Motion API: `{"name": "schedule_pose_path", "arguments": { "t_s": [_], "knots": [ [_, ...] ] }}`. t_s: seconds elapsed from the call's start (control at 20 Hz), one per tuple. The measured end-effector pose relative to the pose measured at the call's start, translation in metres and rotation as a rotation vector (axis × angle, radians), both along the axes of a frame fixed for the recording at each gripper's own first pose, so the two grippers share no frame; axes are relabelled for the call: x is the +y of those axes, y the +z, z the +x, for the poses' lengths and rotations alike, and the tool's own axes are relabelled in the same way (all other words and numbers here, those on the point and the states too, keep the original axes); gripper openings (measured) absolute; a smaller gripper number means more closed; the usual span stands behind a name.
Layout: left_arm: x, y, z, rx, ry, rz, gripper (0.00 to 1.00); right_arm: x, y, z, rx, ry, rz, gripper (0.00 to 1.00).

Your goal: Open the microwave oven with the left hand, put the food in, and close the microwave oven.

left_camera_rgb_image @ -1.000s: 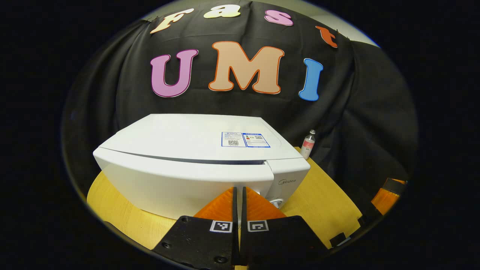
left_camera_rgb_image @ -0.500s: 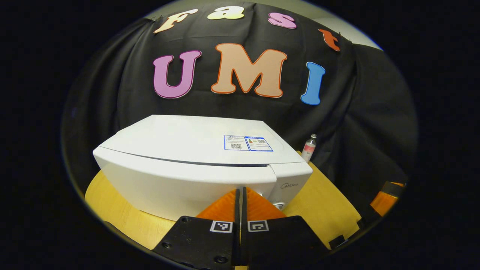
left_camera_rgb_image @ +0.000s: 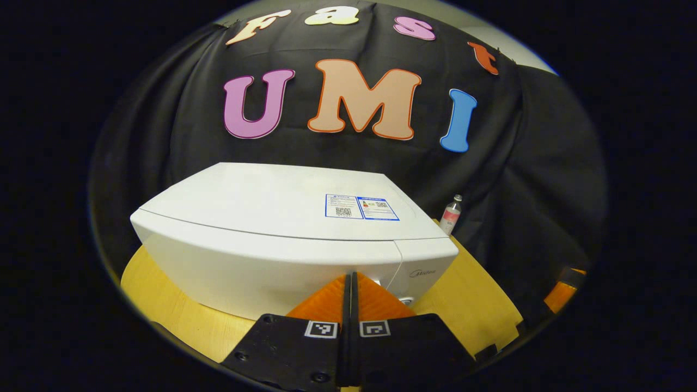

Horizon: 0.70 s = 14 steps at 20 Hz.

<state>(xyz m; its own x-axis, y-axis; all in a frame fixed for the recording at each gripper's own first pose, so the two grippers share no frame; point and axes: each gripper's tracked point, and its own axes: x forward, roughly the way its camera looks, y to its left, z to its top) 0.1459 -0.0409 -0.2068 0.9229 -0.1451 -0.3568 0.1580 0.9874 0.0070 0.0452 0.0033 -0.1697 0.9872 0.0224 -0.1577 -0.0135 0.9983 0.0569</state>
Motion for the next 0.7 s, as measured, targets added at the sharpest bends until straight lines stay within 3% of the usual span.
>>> {"name": "schedule_pose_path", "arguments": {
  "t_s": [0.4, 0.45, 0.6, 0.7],
  "knots": [
    [-0.003, 0.051, -0.022, -0.095, -0.024, 0.026, 0.04, 0.010, -0.006, -0.005, 0.019, 0.030, 0.005, 0.92],
    [-0.002, 0.060, -0.026, -0.112, -0.027, 0.027, 0.00, 0.011, -0.005, -0.006, 0.020, 0.033, 0.006, 0.92],
    [0.000, 0.079, -0.040, -0.149, -0.032, 0.029, 0.25, 0.013, -0.008, -0.007, 0.027, 0.039, 0.006, 0.92],
    [0.007, 0.087, -0.049, -0.174, -0.023, 0.049, 0.51, 0.013, -0.010, -0.008, 0.035, 0.043, 0.007, 0.92]
  ]
}}
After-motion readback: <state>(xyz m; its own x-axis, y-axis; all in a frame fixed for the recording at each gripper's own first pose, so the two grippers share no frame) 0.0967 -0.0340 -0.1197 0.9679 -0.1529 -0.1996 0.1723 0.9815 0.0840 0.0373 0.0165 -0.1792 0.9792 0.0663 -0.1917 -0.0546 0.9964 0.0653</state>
